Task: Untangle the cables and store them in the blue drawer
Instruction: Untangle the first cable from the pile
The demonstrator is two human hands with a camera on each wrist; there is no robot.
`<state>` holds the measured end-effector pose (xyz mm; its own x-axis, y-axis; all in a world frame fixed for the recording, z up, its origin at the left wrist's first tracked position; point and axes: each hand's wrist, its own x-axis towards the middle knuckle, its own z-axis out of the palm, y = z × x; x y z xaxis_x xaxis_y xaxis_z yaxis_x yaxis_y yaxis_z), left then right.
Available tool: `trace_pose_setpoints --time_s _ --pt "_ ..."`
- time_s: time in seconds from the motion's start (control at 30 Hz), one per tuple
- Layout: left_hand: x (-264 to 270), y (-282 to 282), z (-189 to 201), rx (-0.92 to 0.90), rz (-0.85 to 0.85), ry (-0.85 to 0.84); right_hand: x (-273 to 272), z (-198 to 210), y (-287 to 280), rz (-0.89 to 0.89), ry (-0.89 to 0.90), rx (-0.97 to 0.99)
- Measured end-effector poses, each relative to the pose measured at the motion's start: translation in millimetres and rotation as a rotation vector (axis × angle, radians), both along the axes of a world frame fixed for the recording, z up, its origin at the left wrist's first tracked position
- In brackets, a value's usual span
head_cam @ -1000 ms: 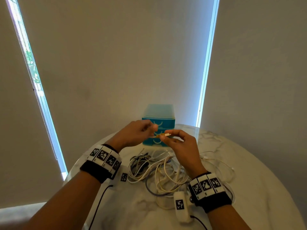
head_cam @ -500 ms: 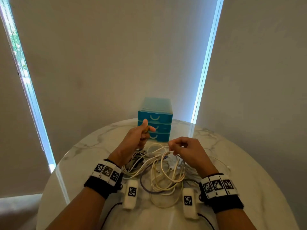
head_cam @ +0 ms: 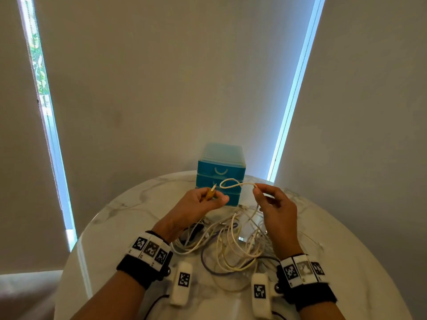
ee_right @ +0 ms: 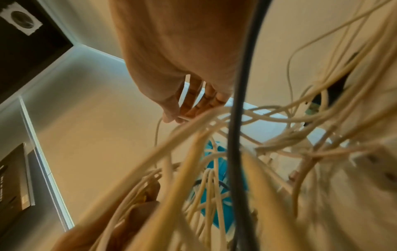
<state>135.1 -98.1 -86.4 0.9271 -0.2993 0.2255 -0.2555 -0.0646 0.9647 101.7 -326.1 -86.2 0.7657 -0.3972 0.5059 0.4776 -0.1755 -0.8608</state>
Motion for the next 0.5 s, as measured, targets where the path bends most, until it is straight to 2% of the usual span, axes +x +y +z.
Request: trace_pose_setpoints --time_s 0.13,0.2,0.3,0.4,0.5 --pt "-5 2 2 0.067 -0.026 -0.009 -3 2 3 0.008 -0.039 0.187" --pt "-6 -1 5 0.019 0.002 -0.009 -2 3 5 0.07 -0.029 0.139" --pt "-2 -5 6 -0.214 0.031 0.026 -1 -2 9 0.153 0.049 -0.053" --pt "-3 0 10 -0.427 -0.03 0.059 -2 -1 7 0.204 0.14 -0.059" --pt "-2 10 13 -0.569 -0.08 0.084 -4 0 3 0.4 0.293 -0.108"
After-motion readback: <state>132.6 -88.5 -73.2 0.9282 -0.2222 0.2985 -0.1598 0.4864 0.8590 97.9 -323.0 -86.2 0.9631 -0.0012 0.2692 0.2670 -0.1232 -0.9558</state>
